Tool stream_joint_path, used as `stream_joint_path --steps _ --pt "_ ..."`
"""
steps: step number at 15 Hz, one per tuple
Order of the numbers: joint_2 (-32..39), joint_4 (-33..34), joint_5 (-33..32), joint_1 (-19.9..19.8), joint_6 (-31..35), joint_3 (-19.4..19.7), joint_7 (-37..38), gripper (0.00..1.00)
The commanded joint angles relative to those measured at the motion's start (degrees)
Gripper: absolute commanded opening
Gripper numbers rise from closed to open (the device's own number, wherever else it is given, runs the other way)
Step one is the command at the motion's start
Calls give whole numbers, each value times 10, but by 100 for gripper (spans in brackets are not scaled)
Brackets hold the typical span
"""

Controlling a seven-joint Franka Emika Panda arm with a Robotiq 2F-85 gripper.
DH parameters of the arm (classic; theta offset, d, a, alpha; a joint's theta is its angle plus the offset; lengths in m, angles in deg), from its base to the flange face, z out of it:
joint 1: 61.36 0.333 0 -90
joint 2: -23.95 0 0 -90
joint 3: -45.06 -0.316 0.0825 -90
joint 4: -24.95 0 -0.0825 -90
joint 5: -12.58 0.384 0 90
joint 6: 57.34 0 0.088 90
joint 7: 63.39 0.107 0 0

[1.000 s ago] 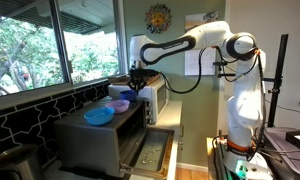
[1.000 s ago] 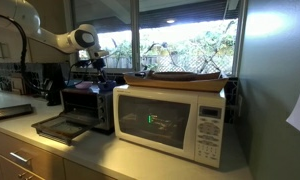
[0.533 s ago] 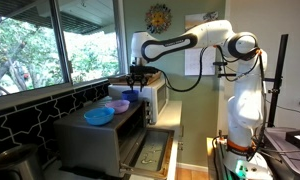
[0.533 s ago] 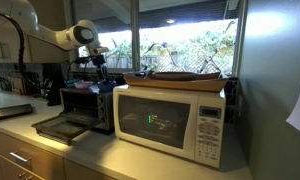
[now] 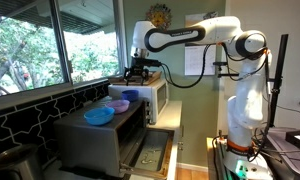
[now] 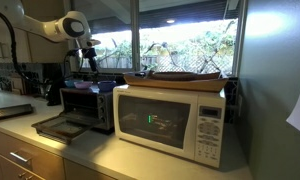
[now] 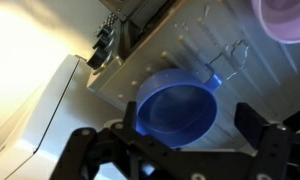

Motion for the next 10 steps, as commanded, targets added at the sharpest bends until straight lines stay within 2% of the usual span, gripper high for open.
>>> stream_joint_path --steps 1,7,10 --pt "-14 -12 38 16 -14 -12 -92 100" --pt "-3 -18 72 38 -6 -36 -224 100" --pt "4 -7 55 33 -5 -44 -210 100"
